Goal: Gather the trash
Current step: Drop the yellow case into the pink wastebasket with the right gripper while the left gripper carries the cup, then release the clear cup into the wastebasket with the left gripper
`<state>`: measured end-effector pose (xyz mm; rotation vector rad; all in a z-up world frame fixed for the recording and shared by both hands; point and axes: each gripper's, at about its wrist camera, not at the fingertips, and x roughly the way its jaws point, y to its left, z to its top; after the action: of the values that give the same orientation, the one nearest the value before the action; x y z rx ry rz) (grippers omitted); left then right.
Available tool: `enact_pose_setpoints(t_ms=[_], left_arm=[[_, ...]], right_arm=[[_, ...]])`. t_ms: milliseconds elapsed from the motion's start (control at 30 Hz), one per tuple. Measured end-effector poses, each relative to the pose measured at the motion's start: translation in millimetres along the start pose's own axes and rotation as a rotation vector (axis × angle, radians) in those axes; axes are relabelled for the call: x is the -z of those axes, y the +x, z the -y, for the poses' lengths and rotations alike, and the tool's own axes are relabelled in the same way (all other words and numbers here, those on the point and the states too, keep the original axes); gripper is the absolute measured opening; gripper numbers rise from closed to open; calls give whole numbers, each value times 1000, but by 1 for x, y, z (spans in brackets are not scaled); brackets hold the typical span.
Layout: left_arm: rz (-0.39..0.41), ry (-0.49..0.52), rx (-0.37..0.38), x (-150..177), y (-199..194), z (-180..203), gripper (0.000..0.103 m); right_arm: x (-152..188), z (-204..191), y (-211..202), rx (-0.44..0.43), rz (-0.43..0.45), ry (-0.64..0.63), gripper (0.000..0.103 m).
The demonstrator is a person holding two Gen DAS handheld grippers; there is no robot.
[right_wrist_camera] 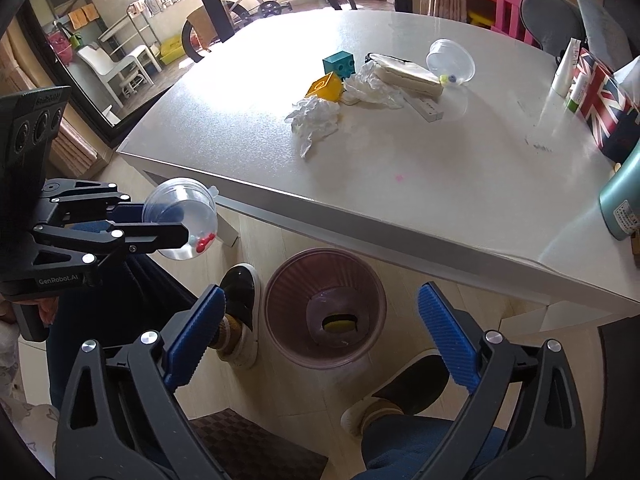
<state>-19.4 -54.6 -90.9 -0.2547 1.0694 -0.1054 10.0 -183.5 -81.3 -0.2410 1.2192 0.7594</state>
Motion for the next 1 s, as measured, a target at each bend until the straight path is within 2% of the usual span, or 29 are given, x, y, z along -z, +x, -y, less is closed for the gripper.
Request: enact_pose_setpoints(t_ms=[300, 367, 400, 433, 467, 600, 1000], left_arm=[[-35, 40, 12, -5, 19, 14, 26], [-31, 47, 2, -6, 21, 16, 44], [-21, 48, -4, -7, 20, 16, 70], [-1, 47, -8, -8, 18, 17, 91], [21, 50, -13, -8, 15, 17, 92], [26, 17, -33, -12, 13, 13, 95], [49, -29, -109, -12, -2, -4, 95]], right_arm=[[3, 17, -17, 22, 33, 35, 96], [3, 19, -19, 26, 38, 41, 96], [3, 19, -19, 26, 40, 43, 96], [3, 20, -20, 27, 42, 45, 96], [4, 20, -21, 28, 44, 45, 96], [5, 22, -22, 30, 50, 47, 96], [1, 17, -22, 22, 60, 41, 96]])
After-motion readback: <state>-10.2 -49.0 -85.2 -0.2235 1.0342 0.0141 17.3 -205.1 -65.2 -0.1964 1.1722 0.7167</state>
